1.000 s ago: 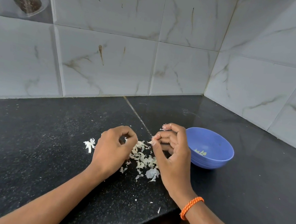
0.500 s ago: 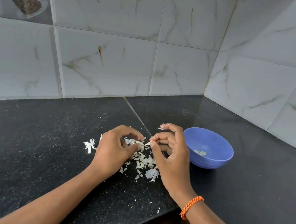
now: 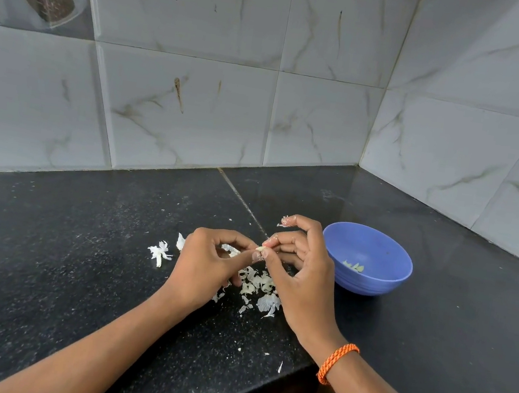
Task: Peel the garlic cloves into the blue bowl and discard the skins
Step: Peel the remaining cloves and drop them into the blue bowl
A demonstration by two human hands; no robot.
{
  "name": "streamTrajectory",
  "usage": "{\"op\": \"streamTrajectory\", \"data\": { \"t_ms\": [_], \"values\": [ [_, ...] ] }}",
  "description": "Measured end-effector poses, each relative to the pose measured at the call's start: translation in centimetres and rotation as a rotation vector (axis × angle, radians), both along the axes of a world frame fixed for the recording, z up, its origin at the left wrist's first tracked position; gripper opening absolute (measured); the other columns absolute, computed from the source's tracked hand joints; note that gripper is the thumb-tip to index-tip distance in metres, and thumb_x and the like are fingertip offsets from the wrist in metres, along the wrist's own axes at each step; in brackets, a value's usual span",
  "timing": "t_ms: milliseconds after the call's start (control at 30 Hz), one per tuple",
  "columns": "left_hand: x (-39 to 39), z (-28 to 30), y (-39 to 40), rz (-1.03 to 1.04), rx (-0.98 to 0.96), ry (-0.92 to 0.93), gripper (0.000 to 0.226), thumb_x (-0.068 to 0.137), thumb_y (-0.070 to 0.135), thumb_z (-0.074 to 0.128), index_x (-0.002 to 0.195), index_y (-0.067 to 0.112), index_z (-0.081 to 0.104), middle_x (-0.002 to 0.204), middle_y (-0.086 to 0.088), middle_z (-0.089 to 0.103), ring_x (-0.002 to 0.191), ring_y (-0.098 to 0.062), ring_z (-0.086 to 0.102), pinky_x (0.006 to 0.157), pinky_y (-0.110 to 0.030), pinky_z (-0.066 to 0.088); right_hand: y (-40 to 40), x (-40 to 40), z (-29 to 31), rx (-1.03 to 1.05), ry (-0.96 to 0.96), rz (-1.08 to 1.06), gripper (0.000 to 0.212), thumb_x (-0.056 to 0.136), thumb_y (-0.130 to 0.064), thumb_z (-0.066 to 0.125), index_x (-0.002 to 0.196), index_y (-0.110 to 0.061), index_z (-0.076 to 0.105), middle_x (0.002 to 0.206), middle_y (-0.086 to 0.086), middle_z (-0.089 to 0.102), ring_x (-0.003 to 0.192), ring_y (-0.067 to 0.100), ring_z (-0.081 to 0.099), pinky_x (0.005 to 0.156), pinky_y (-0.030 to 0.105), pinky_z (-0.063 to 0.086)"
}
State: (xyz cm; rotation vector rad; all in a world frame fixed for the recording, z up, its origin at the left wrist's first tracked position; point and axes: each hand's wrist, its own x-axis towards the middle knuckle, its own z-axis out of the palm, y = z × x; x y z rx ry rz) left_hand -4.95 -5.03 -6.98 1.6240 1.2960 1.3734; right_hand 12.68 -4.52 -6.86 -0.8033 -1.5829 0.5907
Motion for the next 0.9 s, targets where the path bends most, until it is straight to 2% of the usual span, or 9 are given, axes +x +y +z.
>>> {"op": "streamTrajectory", "data": {
  "t_ms": [200,300,467,667,733,833,900],
  "values": [
    [0.01,0.06,0.05,0.064,0.036,-0.01,0.008,0.093,0.02,0.085,0.086,0.018,0.083,0.074,-0.003,0.079,0.056,-0.029,0.071,0.057,-0.042,0.056,0.16,0.18,-0.35,-0.01,-0.049,0.018,0.041,0.099,0.001,0.067,0.133,-0.019,0.054,0.102,-0.006,0.076,0.1,0.019,0.075,0.087,0.029,0.061],
    [-0.11,0.08,0.1,0.087,0.059,-0.025,0.008,0.091,0.02,0.087,0.084,0.019,0.084,0.073,-0.003,0.079,0.058,-0.035,0.071,0.056,-0.044,0.056,0.32,-0.02,-0.38,-0.037,-0.075,0.042,0.045,0.098,-0.005,0.071,0.136,-0.02,0.053,0.105,-0.006,0.075,0.102,0.017,0.075,0.087,0.032,0.062],
    [0.08,0.2,-0.11,0.071,0.05,-0.052,0.008,0.089,0.022,0.089,0.083,0.021,0.084,0.071,-0.006,0.078,0.06,-0.037,0.071,0.057,-0.036,0.053,0.34,0.06,-0.32,-0.03,-0.058,0.044,0.044,0.096,-0.008,0.077,0.133,-0.019,0.056,0.1,-0.006,0.075,0.099,0.017,0.075,0.085,0.031,0.063],
    [0.16,0.12,-0.15,0.089,0.078,-0.023,0.014,0.086,0.023,0.092,0.079,0.023,0.08,0.062,-0.003,0.073,0.06,-0.044,0.066,0.053,-0.045,0.052,0.15,-0.05,-0.25,-0.014,-0.06,0.036,0.043,0.095,-0.01,0.079,0.132,-0.019,0.057,0.099,-0.006,0.075,0.098,0.018,0.075,0.084,0.027,0.062],
    [0.19,0.01,-0.19,0.091,0.094,-0.008,0.018,0.085,0.024,0.093,0.076,0.024,0.078,0.059,-0.005,0.07,0.06,-0.046,0.064,0.052,-0.041,0.048,0.22,0.03,-0.32,0.003,-0.054,0.011,0.042,0.096,-0.006,0.078,0.131,-0.018,0.058,0.098,-0.007,0.076,0.097,0.016,0.076,0.084,0.027,0.062],
    [0.18,-0.11,-0.16,0.098,0.111,0.02,0.019,0.086,0.025,0.092,0.076,0.025,0.076,0.059,-0.007,0.068,0.059,-0.045,0.061,0.053,-0.037,0.045,0.25,0.09,-0.35,0.026,-0.07,-0.029,0.043,0.095,-0.006,0.079,0.131,-0.018,0.058,0.097,-0.009,0.076,0.094,0.014,0.076,0.083,0.026,0.062],
    [0.16,-0.08,-0.13,0.109,0.131,0.06,0.019,0.087,0.023,0.091,0.077,0.027,0.075,0.066,0.0,0.071,0.058,-0.039,0.063,0.052,-0.039,0.048,0.31,0.1,-0.37,0.025,-0.075,-0.045,0.044,0.094,-0.008,0.08,0.13,-0.018,0.059,0.095,-0.009,0.076,0.092,0.014,0.075,0.082,0.027,0.062]
  ]
}}
